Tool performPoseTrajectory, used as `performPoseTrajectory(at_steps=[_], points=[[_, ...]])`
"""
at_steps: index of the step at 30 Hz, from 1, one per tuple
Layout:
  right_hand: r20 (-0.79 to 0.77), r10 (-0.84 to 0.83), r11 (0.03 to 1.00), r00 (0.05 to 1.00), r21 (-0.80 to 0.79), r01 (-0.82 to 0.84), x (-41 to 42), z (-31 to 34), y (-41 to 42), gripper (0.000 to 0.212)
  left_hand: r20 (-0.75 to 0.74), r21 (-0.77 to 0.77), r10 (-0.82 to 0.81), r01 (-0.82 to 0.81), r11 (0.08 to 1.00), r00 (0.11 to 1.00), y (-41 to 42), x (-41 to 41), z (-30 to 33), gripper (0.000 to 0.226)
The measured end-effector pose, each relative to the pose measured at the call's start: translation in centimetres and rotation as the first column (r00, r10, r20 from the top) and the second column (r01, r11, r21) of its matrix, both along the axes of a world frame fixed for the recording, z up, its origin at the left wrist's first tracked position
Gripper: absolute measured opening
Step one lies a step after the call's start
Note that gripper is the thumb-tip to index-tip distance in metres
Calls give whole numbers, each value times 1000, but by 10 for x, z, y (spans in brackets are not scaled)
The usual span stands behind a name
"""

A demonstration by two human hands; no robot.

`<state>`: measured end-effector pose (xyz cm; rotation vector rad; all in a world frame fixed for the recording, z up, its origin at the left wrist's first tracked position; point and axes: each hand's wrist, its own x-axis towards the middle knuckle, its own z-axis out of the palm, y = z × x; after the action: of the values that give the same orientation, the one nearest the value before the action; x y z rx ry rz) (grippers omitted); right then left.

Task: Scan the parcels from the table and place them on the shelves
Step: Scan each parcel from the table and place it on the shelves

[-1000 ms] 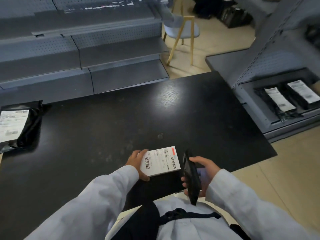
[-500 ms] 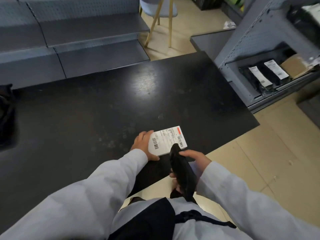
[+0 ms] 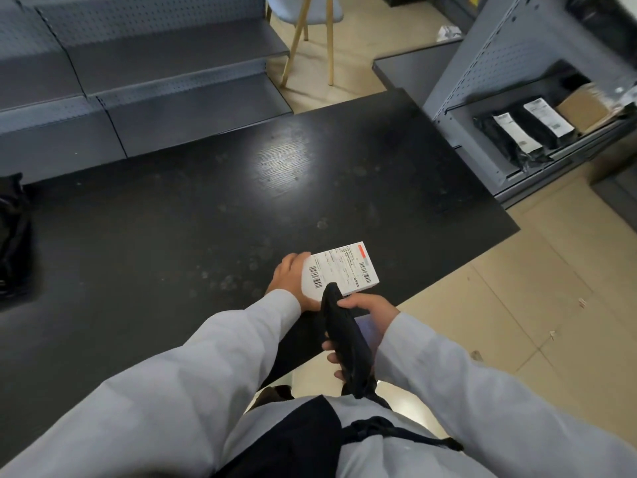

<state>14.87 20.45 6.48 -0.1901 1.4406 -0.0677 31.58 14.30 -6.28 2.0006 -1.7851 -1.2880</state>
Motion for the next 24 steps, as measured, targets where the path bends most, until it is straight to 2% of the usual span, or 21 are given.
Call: performPoseTrajectory(at_steps=[4,6,11,16,19,22,24], points=[[-14,-13,1000,1000,-10,12,1,-1,2,78,-29,-2,19,-19,1000,999,1,-1,8,102],[-20,-13,1000,1000,-17,12,-2,2,1,81,-45,17,24,-23,1000,999,1,-3,10,105],[-27,-67,997,997,-41,66,-15,7,-3,72,25,23,25,-26,999,999,1,-1,-3,113],[-43,-125,991,991,-62,122,-28,3,0,90,50,23,42,-43,999,998,0,-4,-2,116],[-74,-177,981,981,-91,170,-32,-3,0,76,69,42,80,-83,996,994,4,-7,0,113],[-131,-212,974,968,-112,198,-33,-12,0,78,140,94,70,-83,992,988,16,-11,5,110],[-148,-260,962,954,-122,243,-31,-18,-1,70,192,150,53,-82,985,980,28,-14,8,110]])
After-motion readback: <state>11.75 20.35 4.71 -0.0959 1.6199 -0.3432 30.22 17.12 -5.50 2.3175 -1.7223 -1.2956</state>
